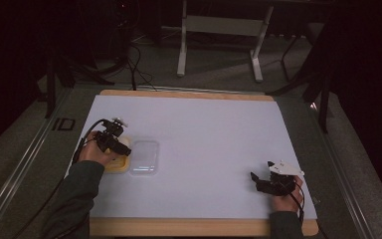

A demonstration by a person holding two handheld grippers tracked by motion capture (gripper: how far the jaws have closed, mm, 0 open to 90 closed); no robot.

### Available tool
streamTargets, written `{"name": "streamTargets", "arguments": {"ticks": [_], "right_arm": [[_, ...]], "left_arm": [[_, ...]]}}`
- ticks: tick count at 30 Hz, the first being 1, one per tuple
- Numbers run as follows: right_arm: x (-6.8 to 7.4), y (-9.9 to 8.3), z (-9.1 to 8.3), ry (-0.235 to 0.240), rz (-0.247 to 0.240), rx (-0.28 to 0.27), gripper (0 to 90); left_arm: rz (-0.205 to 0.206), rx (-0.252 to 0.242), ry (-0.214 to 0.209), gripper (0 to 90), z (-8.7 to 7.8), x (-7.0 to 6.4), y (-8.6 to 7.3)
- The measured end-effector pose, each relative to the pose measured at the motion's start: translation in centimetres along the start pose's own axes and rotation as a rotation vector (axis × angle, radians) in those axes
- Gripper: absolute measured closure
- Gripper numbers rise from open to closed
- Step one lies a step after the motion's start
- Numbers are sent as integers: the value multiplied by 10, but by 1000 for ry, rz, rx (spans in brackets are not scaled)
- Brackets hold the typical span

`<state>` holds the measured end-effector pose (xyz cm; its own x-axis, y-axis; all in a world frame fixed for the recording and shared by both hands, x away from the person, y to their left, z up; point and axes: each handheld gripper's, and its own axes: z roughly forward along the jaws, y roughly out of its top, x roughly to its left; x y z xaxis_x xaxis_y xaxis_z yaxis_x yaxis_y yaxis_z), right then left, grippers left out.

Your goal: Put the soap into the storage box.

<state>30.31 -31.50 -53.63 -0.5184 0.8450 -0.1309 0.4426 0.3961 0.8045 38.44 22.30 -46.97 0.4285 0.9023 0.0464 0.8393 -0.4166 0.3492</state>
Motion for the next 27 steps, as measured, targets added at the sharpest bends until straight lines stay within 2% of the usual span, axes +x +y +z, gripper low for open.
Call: {"name": "streamTargets", "arguments": {"ticks": [10,15,17,18,21,23,25,27], "right_arm": [[0,0,0,-2,-4,2,200],[0,0,0,-2,-4,3,200],[0,0,0,-2,-4,2,200],[0,0,0,-2,-5,2,200],[0,0,0,-1,-3,2,200],[0,0,0,-1,-6,1,200],[0,0,0,-1,-5,2,200],[0,0,1,-2,-8,2,205]], "left_arm": [[-63,20,13,241,6,17,-11],[-79,16,5,241,8,20,-14],[-71,16,11,241,8,19,-14],[-59,18,7,240,7,18,-14],[-57,5,-45,239,7,17,-14],[-42,-10,-55,236,7,15,-15],[-68,-43,-82,186,2,17,-15],[-60,-56,-95,154,-4,17,-14]]}}
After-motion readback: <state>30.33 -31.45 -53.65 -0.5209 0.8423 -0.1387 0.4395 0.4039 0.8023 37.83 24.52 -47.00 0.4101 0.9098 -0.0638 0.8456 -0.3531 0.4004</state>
